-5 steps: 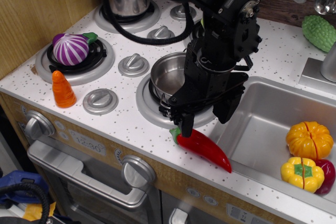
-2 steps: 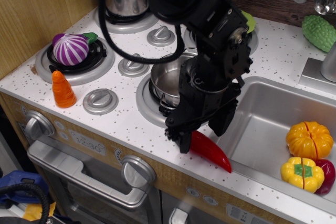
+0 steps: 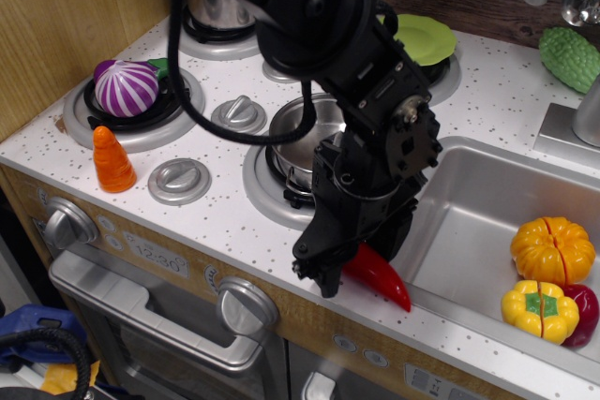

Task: Put pepper in pot or pan

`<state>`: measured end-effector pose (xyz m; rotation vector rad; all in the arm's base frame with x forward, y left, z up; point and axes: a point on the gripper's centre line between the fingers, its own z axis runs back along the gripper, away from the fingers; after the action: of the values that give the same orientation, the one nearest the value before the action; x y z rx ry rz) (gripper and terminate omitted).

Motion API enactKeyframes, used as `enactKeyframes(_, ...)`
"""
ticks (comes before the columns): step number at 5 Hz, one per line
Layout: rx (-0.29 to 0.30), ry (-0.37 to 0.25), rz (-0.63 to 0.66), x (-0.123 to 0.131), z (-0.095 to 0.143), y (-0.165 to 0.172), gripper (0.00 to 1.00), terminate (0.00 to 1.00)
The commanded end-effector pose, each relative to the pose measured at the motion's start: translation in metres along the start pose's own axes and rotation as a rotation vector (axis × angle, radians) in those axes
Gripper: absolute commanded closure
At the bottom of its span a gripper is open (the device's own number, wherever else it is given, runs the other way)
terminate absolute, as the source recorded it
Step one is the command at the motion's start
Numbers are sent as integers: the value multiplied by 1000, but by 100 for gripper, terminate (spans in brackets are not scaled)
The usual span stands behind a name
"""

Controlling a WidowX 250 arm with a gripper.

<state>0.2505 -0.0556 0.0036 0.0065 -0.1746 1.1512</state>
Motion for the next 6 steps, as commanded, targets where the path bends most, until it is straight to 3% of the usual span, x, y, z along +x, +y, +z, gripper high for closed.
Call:
enactKeyframes(1, -18, -5, 35, 0, 2, -5, 100, 0)
enactKeyframes(2, 5, 13, 43, -2, 20, -11, 100, 0)
enactKeyframes(3, 29, -52, 41, -2, 43, -13, 100, 0)
enactKeyframes(4, 79, -103, 7, 15, 85, -19, 100, 0)
enactKeyframes(5, 56, -159, -63, 36, 98, -33, 100, 0)
enactKeyframes(6, -4, -206, -138, 61, 90, -50, 100, 0)
